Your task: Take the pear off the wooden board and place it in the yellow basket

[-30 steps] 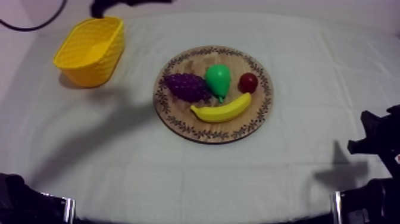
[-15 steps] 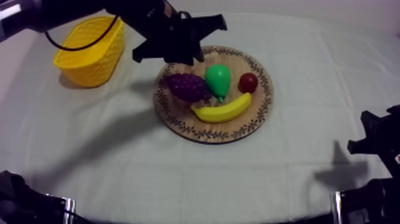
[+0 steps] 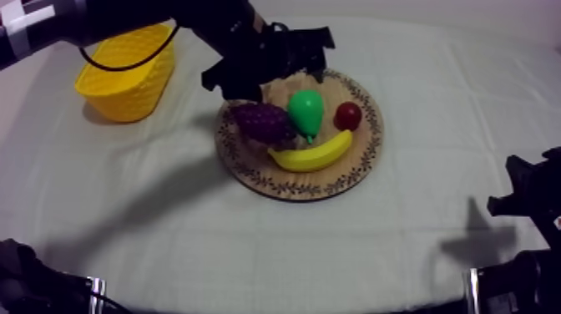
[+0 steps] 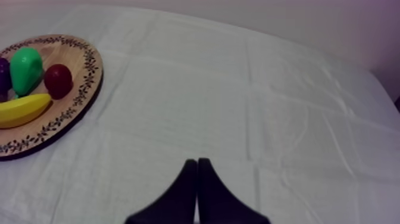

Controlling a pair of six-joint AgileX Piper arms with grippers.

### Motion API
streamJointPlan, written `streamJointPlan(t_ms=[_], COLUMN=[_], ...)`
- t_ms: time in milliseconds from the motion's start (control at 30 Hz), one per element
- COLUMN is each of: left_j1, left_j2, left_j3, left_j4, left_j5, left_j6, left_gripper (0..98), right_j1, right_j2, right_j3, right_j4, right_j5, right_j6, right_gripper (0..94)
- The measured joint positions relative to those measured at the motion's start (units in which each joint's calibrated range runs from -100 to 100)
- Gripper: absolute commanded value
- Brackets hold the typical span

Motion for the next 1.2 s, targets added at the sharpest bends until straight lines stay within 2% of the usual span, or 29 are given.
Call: streamJointPlan(t_ms=[333, 633, 700, 967, 1200], left_j1=[0.01, -2.21, -2.68, -3.22, -3.35], left_j2=[3.03, 10.97, 13.51, 23.17, 30.38], left_j3=[-1.91, -7.71, -9.97, -21.54, -30.43], left_j4=[-0.03, 1.70, 2.44, 3.28, 3.79], left_j5=[-1.03, 0.64, 1.92, 9.04, 15.88], left_j6=[0.31, -2.60, -3.57, -6.18, -7.66], left_gripper=[77.5, 78.4, 78.2, 76.4, 69.7], right_j1=[0.07, 0.10, 0.12, 0.11, -0.50], right_j2=[0.00, 0.00, 0.00, 0.00, 0.00], right_j3=[0.00, 0.00, 0.00, 0.00, 0.00], right_j4=[0.00, 0.00, 0.00, 0.00, 0.00], right_j5=[0.00, 0.00, 0.00, 0.00, 0.00], right_j6=[0.00, 0.00, 0.00, 0.00, -0.03], right_gripper=[0.3, 0.3, 0.3, 0.3, 0.3])
